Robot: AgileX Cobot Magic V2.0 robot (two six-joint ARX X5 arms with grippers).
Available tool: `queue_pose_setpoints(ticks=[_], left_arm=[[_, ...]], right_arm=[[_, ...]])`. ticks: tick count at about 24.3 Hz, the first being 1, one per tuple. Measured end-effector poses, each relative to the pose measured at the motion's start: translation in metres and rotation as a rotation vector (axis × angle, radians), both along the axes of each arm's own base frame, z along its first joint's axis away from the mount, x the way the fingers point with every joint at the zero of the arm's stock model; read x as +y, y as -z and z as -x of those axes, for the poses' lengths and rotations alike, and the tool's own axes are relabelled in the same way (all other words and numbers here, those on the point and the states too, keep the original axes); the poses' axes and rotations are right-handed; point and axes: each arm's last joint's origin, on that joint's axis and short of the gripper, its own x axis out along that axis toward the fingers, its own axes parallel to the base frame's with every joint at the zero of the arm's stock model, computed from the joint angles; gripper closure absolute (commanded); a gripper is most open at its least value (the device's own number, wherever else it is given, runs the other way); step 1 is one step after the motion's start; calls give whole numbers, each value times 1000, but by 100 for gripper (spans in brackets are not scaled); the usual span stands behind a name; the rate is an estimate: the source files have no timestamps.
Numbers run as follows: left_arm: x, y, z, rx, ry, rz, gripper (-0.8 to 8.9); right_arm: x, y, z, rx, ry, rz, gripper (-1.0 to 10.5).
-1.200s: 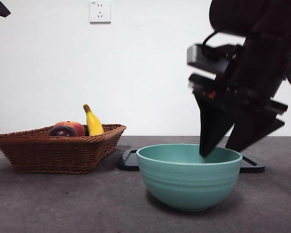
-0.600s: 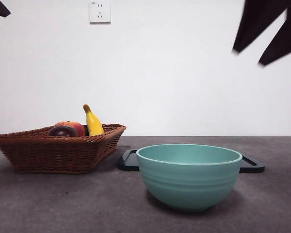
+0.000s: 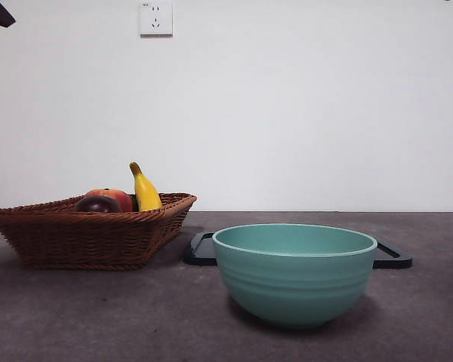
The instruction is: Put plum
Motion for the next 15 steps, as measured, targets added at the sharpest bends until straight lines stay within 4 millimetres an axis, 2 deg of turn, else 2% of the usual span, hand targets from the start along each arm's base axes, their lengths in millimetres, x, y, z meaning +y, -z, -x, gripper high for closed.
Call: queue_pose_setpoints(ticks=[1, 2, 4, 5, 6, 15], left_arm=[[0, 0, 0, 0, 0, 0, 358], [0, 0, 0, 1, 0, -1, 434], [0, 0, 0, 2, 0, -1, 635], [0, 0, 0, 3, 0, -1, 707], [0, 0, 0, 3, 0, -1, 786], [0, 0, 0, 8, -1, -1, 805]], right_arm=[[0, 0, 0, -1, 0, 0, 675], [0, 0, 0, -1, 0, 0, 715], [0, 0, 0, -1, 0, 0, 905], [0, 0, 0, -1, 0, 0, 946], [0, 0, 0, -1, 0, 0, 940], [0, 0, 0, -2, 0, -1, 940]])
